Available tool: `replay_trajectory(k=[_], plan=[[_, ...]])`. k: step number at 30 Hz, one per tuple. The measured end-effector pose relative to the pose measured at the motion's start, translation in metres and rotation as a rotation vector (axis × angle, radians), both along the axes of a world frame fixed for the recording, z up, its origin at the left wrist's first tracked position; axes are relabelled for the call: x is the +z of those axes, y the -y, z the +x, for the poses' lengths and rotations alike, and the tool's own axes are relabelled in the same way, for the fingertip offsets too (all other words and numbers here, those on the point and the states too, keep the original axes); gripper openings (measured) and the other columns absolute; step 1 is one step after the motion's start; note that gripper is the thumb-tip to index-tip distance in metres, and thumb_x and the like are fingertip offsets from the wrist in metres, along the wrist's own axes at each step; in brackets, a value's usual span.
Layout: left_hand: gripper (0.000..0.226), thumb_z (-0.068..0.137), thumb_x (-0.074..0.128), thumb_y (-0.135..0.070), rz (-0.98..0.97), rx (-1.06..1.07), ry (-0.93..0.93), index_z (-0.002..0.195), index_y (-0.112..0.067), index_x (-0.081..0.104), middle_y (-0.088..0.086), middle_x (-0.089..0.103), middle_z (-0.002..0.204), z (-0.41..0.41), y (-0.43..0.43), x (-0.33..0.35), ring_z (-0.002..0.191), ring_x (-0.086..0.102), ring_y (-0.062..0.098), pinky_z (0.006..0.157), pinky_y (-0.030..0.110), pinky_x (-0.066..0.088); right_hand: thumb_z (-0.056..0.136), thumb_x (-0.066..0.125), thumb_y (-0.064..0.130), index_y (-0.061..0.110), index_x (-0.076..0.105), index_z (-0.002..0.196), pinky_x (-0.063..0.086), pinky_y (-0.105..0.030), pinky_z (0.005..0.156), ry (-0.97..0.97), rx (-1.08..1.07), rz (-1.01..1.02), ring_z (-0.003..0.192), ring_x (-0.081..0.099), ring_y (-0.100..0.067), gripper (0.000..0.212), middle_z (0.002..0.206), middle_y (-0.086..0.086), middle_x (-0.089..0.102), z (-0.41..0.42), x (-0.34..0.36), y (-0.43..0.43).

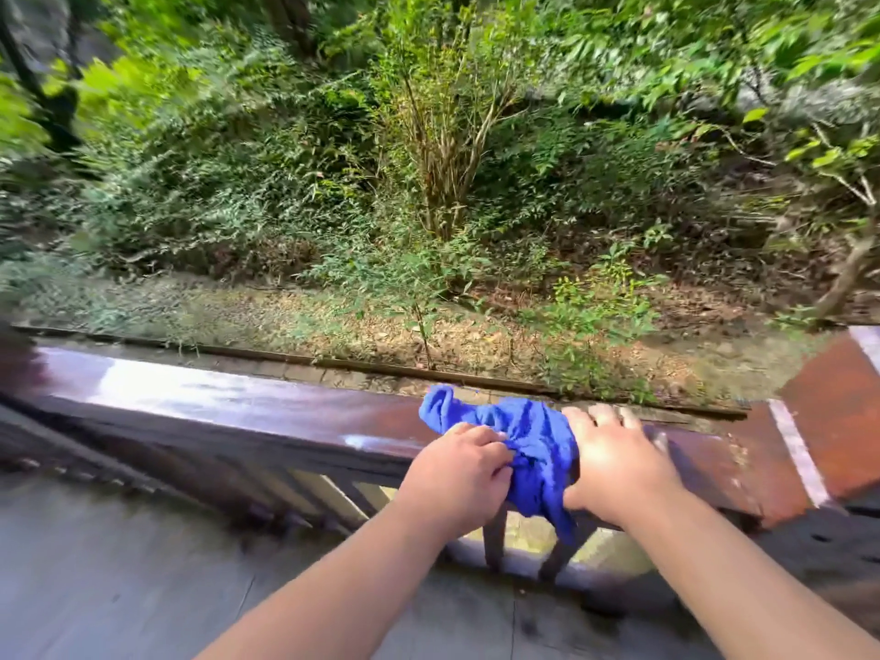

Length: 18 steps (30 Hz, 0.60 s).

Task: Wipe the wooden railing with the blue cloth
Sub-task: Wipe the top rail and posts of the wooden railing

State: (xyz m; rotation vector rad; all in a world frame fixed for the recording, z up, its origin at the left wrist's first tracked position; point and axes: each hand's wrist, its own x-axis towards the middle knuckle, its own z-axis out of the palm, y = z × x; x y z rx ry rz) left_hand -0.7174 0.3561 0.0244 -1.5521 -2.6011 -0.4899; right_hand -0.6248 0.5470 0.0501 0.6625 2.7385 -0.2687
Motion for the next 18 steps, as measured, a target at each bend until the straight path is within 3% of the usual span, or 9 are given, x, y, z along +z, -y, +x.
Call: replay_trajectory(k=[5,9,18], plan=[[0.022,0.084,0.058,-0.022,0.031,0.097,0.035,0.092,-0.016,0.077,0.001,0.075,0.101,-0.038,0.070,0.005,0.099,0.065,0.020,0.095,0.035,0.046,0.066,0.077,0.054,0.032,0.022,0.155,0.032,-0.066,0.114,-0.018,0.059,0.006,0.144,0.032,-0.030,0.107,0.151,-0.001,0.039,-0.036,0.001,0.056],[0.015,0.079,0.065,-0.021,0.063,0.109,0.026,0.086,-0.017,0.078,-0.002,0.075,0.094,-0.069,0.126,0.008,0.093,0.064,0.017,0.090,0.026,0.041,0.067,0.078,0.051,0.029,0.027,0.153,0.034,-0.065,0.113,-0.043,0.112,0.027,0.139,0.036,-0.032,0.102,0.147,-0.004,0.040,-0.073,0.001,0.117],[0.025,0.086,0.057,-0.030,0.035,0.132,0.076,0.099,-0.023,0.077,-0.005,0.073,0.109,-0.142,0.227,0.012,0.103,0.061,0.019,0.096,0.029,0.046,0.075,0.078,0.040,0.032,0.019,0.158,0.031,-0.074,0.111,-0.087,0.040,0.058,0.139,0.036,-0.034,0.103,0.152,-0.001,0.039,-0.140,-0.006,0.215]])
